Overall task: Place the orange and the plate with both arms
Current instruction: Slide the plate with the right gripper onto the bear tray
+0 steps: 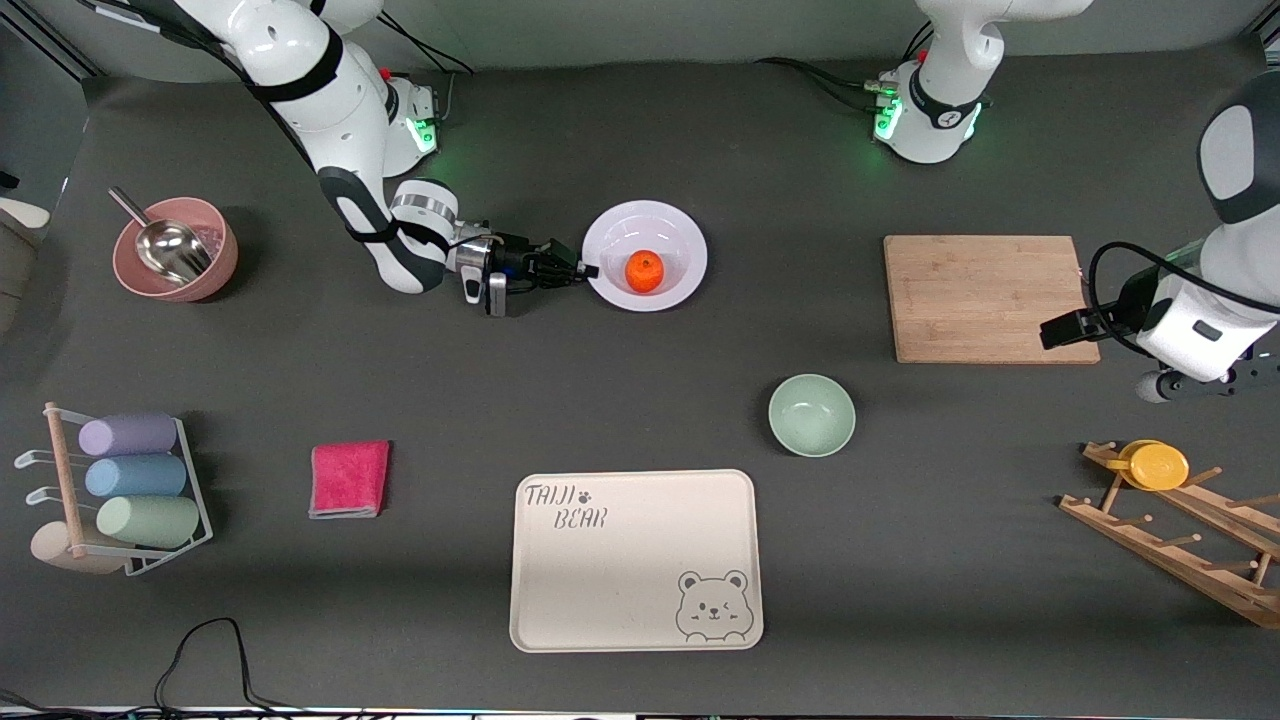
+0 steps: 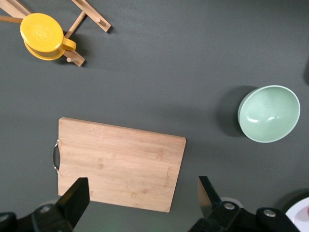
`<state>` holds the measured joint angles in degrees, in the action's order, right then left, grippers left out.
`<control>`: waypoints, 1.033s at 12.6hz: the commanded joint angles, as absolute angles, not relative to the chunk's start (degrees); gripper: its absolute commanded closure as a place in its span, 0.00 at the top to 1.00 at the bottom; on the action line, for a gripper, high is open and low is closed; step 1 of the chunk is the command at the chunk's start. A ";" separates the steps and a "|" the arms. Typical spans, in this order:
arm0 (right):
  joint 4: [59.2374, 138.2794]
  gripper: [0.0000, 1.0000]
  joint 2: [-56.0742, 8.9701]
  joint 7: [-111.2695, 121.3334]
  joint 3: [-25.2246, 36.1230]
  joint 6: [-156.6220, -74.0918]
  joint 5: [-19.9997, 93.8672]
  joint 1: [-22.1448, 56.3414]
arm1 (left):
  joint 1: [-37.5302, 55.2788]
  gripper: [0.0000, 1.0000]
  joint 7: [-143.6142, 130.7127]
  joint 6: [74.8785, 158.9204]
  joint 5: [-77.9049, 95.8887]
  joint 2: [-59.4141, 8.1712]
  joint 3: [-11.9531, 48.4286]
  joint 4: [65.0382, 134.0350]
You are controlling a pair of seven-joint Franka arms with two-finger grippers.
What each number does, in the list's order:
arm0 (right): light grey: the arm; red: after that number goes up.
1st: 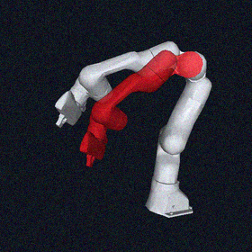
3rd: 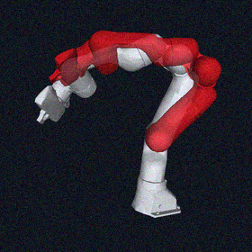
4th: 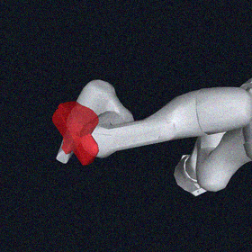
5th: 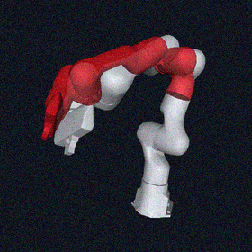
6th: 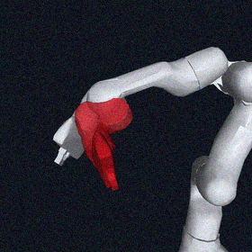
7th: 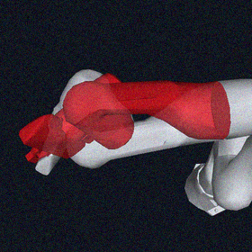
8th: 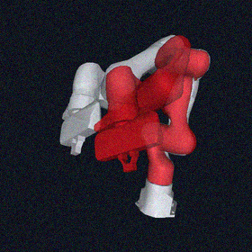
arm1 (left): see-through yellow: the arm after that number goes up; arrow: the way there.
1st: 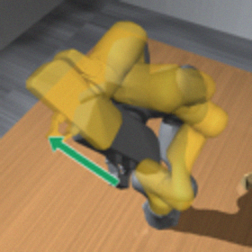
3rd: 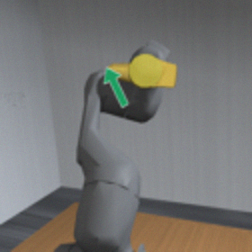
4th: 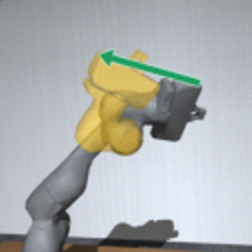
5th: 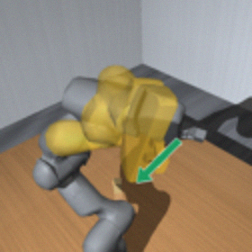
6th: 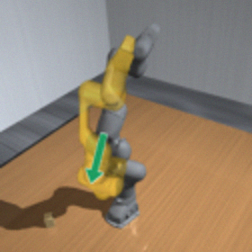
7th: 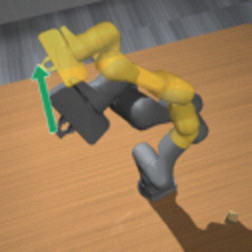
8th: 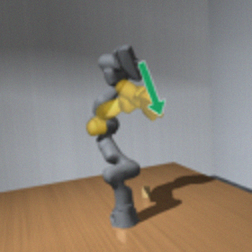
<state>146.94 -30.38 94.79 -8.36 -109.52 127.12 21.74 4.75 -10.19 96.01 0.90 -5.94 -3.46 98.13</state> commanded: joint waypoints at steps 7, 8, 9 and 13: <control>148.71 0.00 -8.64 71.76 -8.53 -110.12 118.07 17.59 | 4.31 1.00 -11.69 84.82 0.62 -5.98 -0.53 88.86; 148.62 0.00 -6.26 67.46 -8.53 -111.17 115.08 16.27 | 4.31 1.00 -11.60 84.81 0.62 -5.98 -0.70 88.86; 147.93 0.00 -5.20 64.80 -8.53 -112.14 112.70 15.48 | 4.31 1.00 -11.17 84.81 0.62 -5.98 -0.70 88.86; 132.51 0.00 -13.41 55.49 -6.95 -112.59 103.57 11.44 | 3.61 1.00 -10.81 85.17 0.79 -6.41 -0.79 88.86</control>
<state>142.13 -7.38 61.12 -7.71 -112.75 108.62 13.34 4.28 -10.92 86.06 0.86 -6.05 -0.99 89.81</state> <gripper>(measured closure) 0.960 0.000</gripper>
